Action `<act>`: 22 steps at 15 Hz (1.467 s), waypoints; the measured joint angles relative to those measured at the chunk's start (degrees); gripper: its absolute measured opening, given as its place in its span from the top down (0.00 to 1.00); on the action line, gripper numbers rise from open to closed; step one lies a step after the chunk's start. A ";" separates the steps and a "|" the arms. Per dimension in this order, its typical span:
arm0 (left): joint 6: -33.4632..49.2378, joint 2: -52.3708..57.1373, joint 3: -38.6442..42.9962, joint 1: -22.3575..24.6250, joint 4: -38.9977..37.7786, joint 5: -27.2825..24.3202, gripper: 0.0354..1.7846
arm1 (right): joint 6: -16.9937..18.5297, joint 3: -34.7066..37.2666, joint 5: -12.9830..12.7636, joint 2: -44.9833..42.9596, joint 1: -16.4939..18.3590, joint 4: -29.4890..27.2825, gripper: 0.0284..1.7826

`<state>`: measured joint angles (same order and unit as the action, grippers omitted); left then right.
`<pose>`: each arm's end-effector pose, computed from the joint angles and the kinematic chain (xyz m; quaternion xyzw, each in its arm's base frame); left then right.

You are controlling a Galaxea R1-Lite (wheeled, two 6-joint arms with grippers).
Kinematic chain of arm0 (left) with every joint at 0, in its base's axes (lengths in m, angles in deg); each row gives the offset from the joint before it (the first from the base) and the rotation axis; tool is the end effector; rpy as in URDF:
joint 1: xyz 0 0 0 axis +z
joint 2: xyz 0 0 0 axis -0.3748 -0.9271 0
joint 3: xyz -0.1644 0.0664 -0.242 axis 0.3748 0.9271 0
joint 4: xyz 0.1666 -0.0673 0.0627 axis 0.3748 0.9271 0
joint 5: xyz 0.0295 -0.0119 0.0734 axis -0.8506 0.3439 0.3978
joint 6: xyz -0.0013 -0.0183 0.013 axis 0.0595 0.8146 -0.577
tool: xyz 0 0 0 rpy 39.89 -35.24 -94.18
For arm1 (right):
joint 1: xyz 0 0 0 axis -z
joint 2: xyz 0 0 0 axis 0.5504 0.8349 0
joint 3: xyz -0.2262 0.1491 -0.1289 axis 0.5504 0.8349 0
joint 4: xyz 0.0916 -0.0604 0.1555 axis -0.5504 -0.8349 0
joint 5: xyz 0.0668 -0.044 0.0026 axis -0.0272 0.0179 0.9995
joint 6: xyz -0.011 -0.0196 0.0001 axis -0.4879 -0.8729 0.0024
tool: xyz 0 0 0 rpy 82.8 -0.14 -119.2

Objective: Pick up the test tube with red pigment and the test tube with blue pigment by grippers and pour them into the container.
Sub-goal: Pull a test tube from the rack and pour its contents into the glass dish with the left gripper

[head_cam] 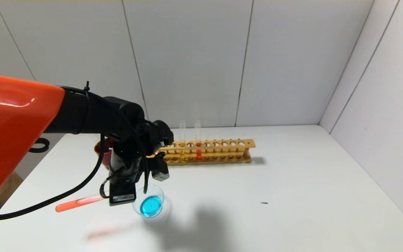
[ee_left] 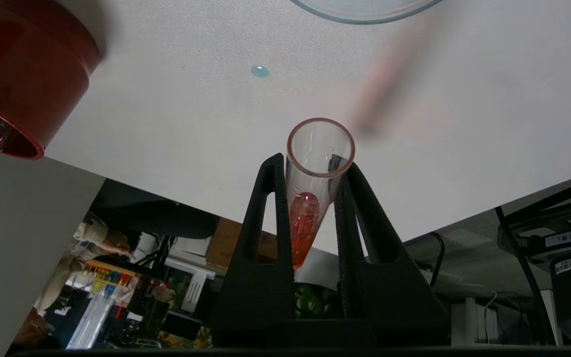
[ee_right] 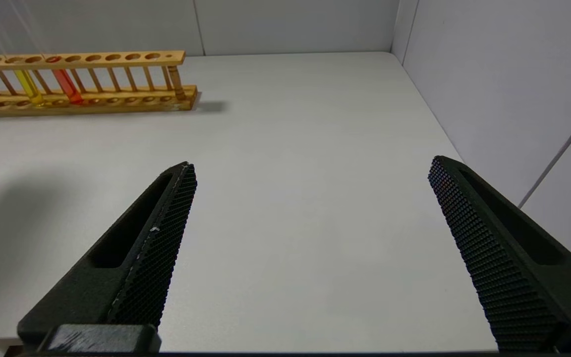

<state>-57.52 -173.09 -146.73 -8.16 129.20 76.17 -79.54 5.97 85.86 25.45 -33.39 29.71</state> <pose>0.2966 -0.1613 0.1377 0.5324 0.5797 -0.2245 0.5746 -0.0228 0.0000 0.0759 0.0122 -0.0014 0.0005 0.9999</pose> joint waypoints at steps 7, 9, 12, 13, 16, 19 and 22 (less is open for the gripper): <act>-0.33 -3.33 -4.83 -1.38 6.01 1.71 0.85 | -0.02 0.00 0.02 0.00 0.00 0.02 0.04; -0.27 -4.17 -6.12 -2.16 7.11 1.93 0.85 | 0.00 0.00 0.00 0.00 0.00 0.02 0.04; -0.24 -5.38 -7.64 -2.65 7.55 2.08 0.85 | -0.02 0.00 0.02 0.00 0.00 0.02 0.04; -0.24 -5.77 -7.91 -2.68 7.69 2.12 0.85 | -0.02 0.00 0.00 0.00 0.00 0.00 0.04; -0.18 -6.95 -8.52 -2.73 7.69 2.10 0.85 | -0.02 0.00 0.00 0.00 0.00 0.02 0.04; -0.27 -8.29 -10.07 -2.77 8.74 3.06 0.85 | -0.02 0.00 0.00 0.00 0.00 0.02 0.04; -0.33 -10.01 -12.57 -2.73 10.50 3.99 0.85 | 0.00 0.00 0.02 0.00 0.00 0.02 0.04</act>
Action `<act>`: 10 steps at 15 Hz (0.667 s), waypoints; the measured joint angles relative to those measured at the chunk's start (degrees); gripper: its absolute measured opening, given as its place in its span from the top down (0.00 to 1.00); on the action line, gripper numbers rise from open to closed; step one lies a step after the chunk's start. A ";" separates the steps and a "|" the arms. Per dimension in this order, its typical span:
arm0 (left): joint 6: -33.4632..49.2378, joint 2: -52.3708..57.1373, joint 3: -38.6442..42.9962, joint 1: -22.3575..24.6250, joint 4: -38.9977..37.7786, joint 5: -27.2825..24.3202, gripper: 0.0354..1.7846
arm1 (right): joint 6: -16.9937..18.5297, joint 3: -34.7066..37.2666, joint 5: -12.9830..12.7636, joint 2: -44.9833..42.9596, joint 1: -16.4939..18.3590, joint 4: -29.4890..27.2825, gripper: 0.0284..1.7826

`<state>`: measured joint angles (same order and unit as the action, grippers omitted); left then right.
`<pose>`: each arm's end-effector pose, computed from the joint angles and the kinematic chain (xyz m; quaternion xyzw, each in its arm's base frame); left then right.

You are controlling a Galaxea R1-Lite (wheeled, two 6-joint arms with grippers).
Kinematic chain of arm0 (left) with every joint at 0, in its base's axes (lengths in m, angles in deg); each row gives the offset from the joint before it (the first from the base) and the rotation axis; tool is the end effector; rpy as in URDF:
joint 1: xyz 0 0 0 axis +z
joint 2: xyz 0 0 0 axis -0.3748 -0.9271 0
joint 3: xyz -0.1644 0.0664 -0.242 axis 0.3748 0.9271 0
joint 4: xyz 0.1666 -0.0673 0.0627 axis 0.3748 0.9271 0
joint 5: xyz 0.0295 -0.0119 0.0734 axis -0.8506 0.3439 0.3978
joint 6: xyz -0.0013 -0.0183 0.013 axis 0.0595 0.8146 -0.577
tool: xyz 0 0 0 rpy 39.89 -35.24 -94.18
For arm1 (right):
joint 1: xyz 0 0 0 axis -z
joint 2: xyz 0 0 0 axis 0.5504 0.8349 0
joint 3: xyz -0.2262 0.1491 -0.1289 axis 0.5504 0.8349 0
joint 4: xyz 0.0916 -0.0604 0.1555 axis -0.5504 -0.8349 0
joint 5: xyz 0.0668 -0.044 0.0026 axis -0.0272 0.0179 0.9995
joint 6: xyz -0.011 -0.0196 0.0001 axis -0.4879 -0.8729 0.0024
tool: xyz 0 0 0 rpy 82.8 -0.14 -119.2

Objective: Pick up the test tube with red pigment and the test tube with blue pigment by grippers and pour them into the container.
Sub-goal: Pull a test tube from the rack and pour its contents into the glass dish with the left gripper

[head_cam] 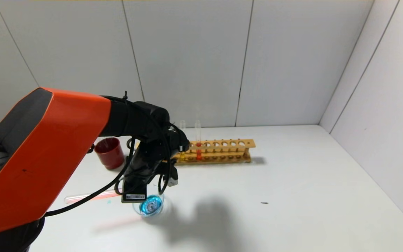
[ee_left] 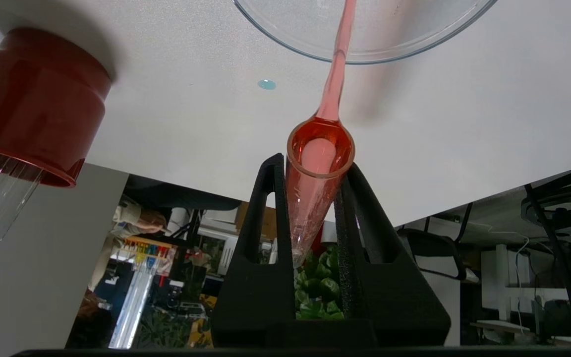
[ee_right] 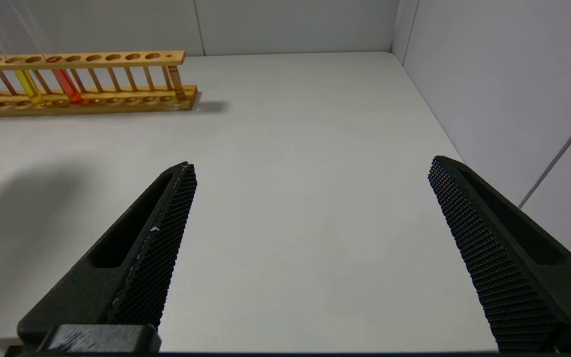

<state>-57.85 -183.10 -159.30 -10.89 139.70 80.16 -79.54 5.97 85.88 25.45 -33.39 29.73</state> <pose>0.3148 -0.1906 0.1180 0.5755 0.6017 -0.2237 0.5066 -0.0228 0.0000 0.0759 0.0122 -0.0015 0.0007 0.9999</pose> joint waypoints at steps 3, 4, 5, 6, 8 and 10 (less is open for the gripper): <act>-0.09 -1.66 -3.12 0.11 3.89 0.32 0.85 | 0.00 0.00 0.00 0.00 0.00 0.00 0.04; -0.28 -2.17 -4.17 0.05 4.36 1.00 0.85 | -0.04 0.00 -0.05 0.00 0.00 0.00 0.04; -0.50 -2.72 -5.16 0.00 4.58 1.74 0.85 | -0.02 0.00 -0.02 0.00 0.00 -0.02 0.04; -0.57 -3.25 -5.92 -0.06 5.08 2.10 0.85 | 0.00 0.00 -0.02 0.00 0.00 -0.02 0.04; -0.55 -4.52 -7.64 -0.80 6.40 2.22 0.85 | -0.02 0.00 -0.02 0.00 0.00 -0.02 0.04; -0.50 -5.73 -9.92 -1.61 8.78 2.43 0.85 | -0.02 0.00 -0.05 0.00 0.00 0.00 0.04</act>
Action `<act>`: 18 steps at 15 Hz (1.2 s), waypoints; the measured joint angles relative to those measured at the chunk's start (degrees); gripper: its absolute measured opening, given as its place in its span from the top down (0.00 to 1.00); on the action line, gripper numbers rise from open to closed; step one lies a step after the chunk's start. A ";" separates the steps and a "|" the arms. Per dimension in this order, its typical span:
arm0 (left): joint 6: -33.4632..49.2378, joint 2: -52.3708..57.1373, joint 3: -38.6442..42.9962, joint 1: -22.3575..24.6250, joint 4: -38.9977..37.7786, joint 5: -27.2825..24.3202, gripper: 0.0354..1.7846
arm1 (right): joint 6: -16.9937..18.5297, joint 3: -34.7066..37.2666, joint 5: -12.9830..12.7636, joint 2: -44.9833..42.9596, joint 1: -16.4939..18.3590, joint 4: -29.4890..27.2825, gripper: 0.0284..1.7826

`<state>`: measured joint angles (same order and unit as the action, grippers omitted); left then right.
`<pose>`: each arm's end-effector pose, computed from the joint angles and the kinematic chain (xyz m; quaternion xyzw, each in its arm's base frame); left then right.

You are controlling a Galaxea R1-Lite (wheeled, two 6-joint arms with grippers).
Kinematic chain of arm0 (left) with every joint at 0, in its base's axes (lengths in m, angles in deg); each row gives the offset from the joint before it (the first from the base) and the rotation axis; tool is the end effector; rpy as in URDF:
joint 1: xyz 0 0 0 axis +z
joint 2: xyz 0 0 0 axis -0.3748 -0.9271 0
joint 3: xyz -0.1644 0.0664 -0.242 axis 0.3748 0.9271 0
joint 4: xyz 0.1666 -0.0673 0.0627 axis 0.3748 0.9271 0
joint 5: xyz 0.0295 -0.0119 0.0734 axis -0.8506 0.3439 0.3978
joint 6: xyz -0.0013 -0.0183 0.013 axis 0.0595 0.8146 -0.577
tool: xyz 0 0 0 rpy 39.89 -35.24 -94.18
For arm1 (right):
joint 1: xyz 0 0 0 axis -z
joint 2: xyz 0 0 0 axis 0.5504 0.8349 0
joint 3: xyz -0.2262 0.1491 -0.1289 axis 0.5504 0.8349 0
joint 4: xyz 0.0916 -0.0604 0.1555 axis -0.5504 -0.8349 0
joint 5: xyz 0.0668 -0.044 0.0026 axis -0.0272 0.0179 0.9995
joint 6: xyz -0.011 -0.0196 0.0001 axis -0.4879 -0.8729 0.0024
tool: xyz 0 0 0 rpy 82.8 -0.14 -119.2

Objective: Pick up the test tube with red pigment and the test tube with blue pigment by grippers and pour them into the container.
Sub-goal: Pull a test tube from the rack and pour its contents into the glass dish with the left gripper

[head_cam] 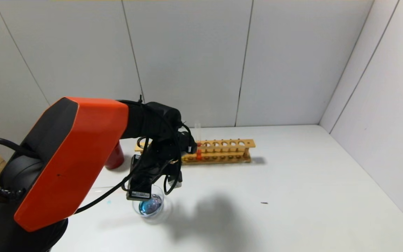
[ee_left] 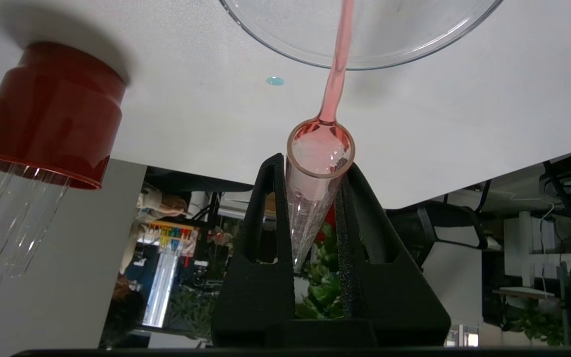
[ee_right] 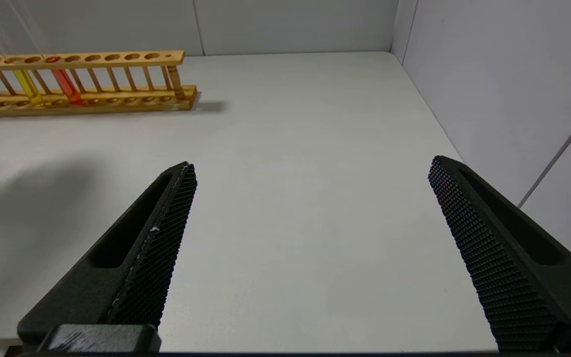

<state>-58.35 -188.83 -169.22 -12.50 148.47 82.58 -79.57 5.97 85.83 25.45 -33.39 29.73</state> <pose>0.3222 -0.2072 0.1135 0.6025 0.6098 -0.2236 0.4637 -0.0228 0.0000 0.0759 0.0120 -0.0015 0.0002 0.9999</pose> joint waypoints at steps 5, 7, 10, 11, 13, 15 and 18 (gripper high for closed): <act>0.22 -2.38 -1.68 -0.74 1.27 2.82 0.85 | 0.02 0.00 0.00 0.00 0.00 -0.02 0.04; 0.17 -2.95 -1.77 -1.45 1.89 4.67 0.85 | 0.00 0.00 0.00 0.00 0.00 -0.02 0.04; 0.26 -3.69 -1.82 -2.04 1.69 4.96 0.85 | -0.01 0.00 0.02 0.00 0.00 -0.02 0.04; 0.26 -3.89 -1.82 -2.12 1.87 4.97 0.85 | -0.01 0.00 0.05 0.00 0.00 0.00 0.04; 0.34 -4.11 -1.79 -2.32 2.28 4.97 0.85 | 0.00 0.00 0.05 0.00 0.00 -0.02 0.04; 0.34 -4.16 -1.79 -2.36 2.43 5.11 0.85 | 0.00 0.00 0.05 0.00 0.00 -0.02 0.04; 0.33 -4.16 -1.77 -2.41 3.39 5.19 0.85 | 0.00 0.00 0.02 0.00 0.00 0.00 0.04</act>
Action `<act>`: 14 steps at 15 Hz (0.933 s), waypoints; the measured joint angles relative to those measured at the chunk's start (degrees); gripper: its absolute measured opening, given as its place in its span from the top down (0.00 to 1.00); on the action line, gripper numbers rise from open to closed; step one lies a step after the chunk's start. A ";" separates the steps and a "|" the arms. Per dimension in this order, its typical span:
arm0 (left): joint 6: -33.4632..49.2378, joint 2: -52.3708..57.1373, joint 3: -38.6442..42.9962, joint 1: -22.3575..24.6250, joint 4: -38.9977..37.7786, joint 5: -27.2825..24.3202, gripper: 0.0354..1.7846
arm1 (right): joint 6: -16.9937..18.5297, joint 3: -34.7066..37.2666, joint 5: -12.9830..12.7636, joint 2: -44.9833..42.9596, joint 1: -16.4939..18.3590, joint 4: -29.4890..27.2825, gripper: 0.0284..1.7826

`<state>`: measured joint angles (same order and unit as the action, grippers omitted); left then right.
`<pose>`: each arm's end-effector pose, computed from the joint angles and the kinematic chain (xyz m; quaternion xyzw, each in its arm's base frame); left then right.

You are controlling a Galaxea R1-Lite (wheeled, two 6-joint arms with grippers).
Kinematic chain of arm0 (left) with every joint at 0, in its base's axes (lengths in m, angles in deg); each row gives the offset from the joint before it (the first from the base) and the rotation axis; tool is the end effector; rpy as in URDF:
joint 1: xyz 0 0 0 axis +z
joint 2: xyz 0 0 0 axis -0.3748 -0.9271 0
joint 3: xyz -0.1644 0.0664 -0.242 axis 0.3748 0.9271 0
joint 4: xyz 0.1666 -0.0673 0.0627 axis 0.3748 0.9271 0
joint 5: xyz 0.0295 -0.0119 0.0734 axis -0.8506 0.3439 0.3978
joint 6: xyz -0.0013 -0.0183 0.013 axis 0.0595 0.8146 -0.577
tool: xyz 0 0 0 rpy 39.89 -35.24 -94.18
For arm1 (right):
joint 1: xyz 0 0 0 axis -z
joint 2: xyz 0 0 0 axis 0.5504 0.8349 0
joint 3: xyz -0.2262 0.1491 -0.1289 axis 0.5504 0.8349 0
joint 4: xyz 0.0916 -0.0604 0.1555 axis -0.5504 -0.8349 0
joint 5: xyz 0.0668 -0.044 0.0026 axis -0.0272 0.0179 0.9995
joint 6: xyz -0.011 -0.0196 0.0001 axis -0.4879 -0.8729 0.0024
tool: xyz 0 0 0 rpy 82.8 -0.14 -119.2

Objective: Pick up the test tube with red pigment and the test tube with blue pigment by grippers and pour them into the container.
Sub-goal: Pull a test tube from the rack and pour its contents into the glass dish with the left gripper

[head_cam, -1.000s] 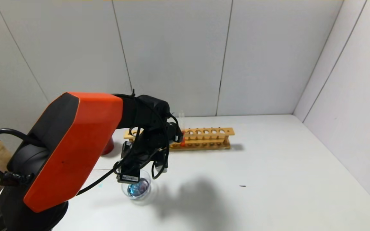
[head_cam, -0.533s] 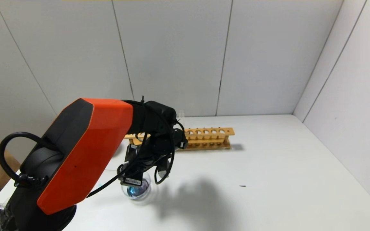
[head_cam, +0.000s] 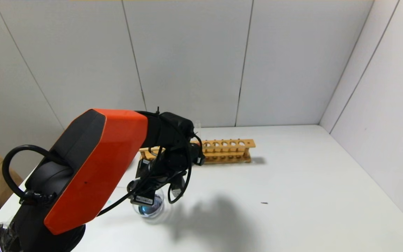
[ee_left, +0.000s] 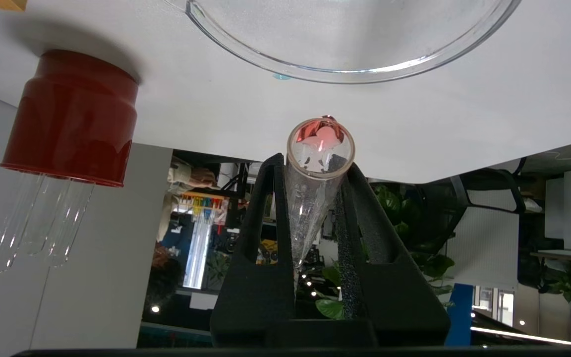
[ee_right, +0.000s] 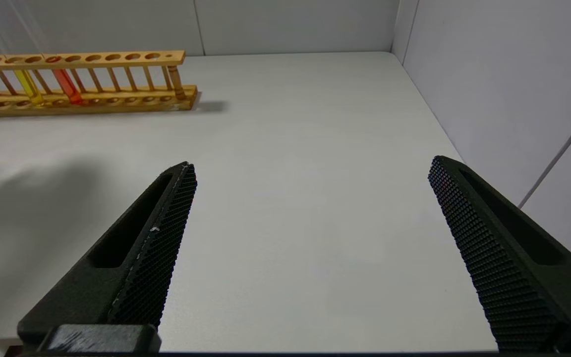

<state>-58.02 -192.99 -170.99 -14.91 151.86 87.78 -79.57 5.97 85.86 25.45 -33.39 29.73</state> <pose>0.3184 -0.2223 0.0932 0.6462 0.6109 -0.2057 0.4086 -0.0228 0.0000 0.0759 0.0120 -0.0015 0.0005 0.9999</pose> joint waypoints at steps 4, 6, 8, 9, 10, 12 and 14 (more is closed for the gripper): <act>-0.84 0.60 -0.09 0.00 2.65 0.77 0.85 | 0.02 0.00 0.00 0.00 0.00 0.00 0.04; -0.85 0.88 -0.09 0.00 3.44 1.68 0.85 | 0.02 0.00 0.00 0.00 0.00 -0.02 0.04; -0.82 0.99 -0.02 -0.20 3.52 1.95 0.85 | 0.02 0.00 0.02 0.00 0.00 0.00 0.04; -0.71 0.99 0.02 -0.30 3.44 1.93 0.85 | 0.00 0.00 0.02 0.00 0.00 -0.02 0.04; -0.57 1.01 0.02 -0.33 3.28 1.84 0.85 | 0.00 0.00 -0.02 0.00 0.00 0.00 0.04; -0.44 1.04 0.11 -0.39 3.19 1.79 0.85 | 0.02 0.00 0.00 0.00 0.00 -0.02 0.04; -0.44 1.27 0.09 -0.54 3.17 1.65 0.85 | 0.00 0.00 0.00 0.00 0.00 -0.02 0.04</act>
<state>-58.45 -191.72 -170.90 -15.45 155.03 89.42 -79.57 5.97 85.86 25.45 -33.39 29.71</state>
